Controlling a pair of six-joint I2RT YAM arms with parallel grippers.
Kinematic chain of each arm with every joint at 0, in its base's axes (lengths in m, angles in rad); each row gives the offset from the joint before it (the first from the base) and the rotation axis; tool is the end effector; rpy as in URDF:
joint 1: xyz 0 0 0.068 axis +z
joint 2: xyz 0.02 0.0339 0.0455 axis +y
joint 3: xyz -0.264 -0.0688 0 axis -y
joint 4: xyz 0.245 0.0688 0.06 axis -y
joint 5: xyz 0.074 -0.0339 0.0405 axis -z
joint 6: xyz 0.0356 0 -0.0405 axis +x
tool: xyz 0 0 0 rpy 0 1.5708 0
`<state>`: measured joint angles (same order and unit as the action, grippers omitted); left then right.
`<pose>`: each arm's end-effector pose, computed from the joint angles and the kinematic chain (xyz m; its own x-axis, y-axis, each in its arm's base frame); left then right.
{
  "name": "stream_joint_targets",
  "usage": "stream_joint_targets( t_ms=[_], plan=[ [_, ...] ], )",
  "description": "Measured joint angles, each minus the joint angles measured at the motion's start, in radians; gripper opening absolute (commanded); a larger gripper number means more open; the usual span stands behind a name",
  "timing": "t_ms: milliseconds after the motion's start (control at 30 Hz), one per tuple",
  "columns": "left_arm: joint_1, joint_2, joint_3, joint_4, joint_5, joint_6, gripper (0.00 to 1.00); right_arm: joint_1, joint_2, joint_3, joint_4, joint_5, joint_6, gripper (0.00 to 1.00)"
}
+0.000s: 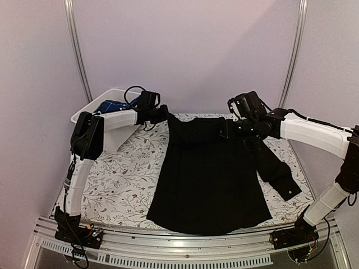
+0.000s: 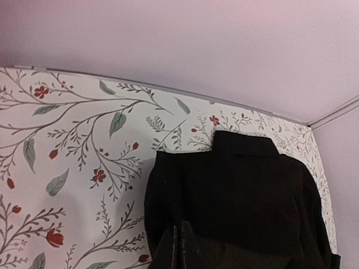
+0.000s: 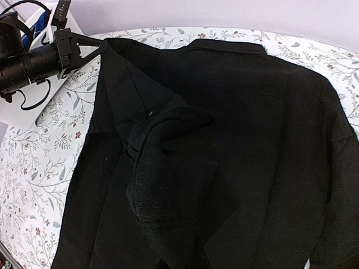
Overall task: Fold and stack the long sleeve shirts
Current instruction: Adjust the sleeve at the center of the board.
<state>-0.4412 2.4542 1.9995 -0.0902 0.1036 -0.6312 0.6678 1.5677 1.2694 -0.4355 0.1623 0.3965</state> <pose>0.5085 -0.2442 0.1706 -0.6762 -0.3298 -0.6588 0.1309 0.8262 -0.5479 0.2800 0.2135 0.2898 -0.6847 -0.0546 -0.7268 -0.2737 0.9435 0.1870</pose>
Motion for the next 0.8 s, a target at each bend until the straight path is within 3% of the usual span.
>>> stream_joint_targets(
  t_ms=[233,400,533,633,800],
  plan=[
    [-0.056,0.024,0.138,0.029,0.048,0.037,0.01,0.0,-0.045,-0.013,-0.066,0.127,0.013,0.0],
    [-0.111,0.13,0.262,0.073,0.13,0.036,0.44,-0.007,-0.051,-0.062,-0.124,0.224,0.055,0.0],
    [-0.141,0.189,0.275,0.053,0.185,0.051,0.61,-0.054,-0.056,-0.125,-0.153,0.256,0.084,0.0],
    [-0.154,0.175,0.227,0.027,0.214,0.067,0.65,-0.101,-0.056,-0.154,-0.169,0.281,0.098,0.0],
    [-0.145,-0.039,-0.089,0.041,0.219,0.068,0.63,-0.159,-0.056,-0.161,-0.173,0.312,0.102,0.0]
  ],
)
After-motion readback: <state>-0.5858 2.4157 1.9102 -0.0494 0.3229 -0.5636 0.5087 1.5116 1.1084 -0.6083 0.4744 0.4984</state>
